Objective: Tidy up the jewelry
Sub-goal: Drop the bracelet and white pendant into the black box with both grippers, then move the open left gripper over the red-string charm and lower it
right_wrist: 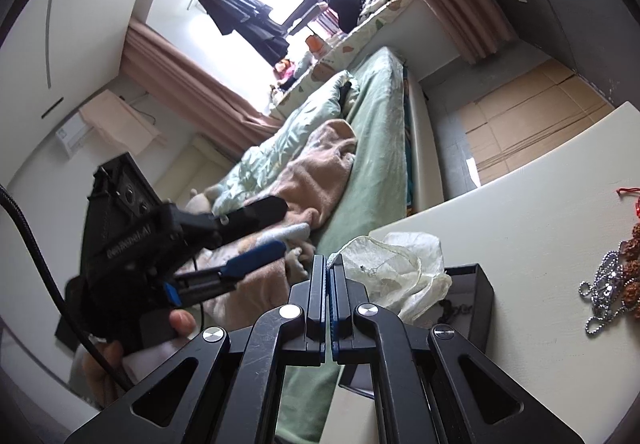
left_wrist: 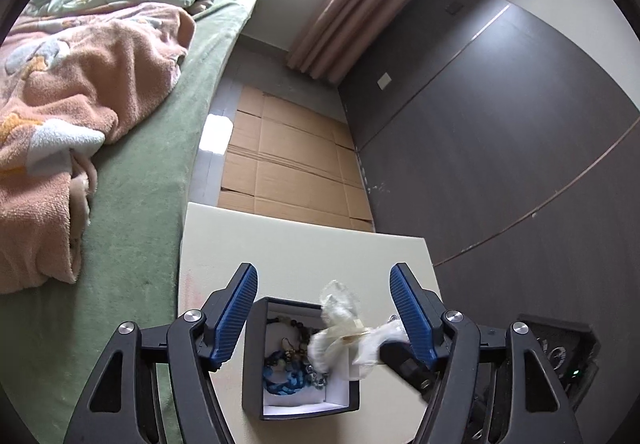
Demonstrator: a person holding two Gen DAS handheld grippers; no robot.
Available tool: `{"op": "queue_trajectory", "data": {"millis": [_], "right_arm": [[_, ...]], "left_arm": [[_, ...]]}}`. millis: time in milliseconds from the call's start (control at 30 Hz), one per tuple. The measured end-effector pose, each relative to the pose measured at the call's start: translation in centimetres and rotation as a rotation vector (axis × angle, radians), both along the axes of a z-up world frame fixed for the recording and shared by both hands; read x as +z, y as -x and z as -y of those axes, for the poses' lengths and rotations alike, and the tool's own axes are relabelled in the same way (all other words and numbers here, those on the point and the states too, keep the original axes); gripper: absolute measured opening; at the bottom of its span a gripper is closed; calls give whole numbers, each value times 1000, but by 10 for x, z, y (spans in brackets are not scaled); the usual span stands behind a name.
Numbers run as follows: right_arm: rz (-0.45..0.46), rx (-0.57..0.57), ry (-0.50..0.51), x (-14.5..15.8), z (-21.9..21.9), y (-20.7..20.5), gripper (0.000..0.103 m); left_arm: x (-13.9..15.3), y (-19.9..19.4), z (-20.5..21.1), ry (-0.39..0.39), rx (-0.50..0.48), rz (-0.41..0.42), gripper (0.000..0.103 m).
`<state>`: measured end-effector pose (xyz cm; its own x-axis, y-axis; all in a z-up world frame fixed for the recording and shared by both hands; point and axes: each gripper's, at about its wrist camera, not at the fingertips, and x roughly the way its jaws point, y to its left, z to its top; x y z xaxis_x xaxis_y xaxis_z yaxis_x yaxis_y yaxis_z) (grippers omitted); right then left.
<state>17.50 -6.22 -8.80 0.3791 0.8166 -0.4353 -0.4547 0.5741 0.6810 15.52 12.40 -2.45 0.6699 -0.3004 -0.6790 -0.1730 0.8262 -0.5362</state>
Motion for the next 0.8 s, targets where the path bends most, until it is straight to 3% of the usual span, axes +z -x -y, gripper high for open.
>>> {"op": "queue_trajectory", "data": {"millis": [33,100,133,600,800], "right_arm": [[-33,13,24,-5,-1,-3,30],[-61,-14,30,-10,4,-4,62],[-55,-38,27,-9,10,-3,65],[-92,-214,52,3,105,0,65],[-167,-307,50,-4,148,-2,65]], "left_arm": [[0,-1,-1,3,7,-1,70],[-1,-2,-1,5,14,-5,70],[-2,-3,-1,7,15,-8,70],[-7,-25,51,17,-76,-15,70],[-13,-41,86,22,-128,-29,70]]}}
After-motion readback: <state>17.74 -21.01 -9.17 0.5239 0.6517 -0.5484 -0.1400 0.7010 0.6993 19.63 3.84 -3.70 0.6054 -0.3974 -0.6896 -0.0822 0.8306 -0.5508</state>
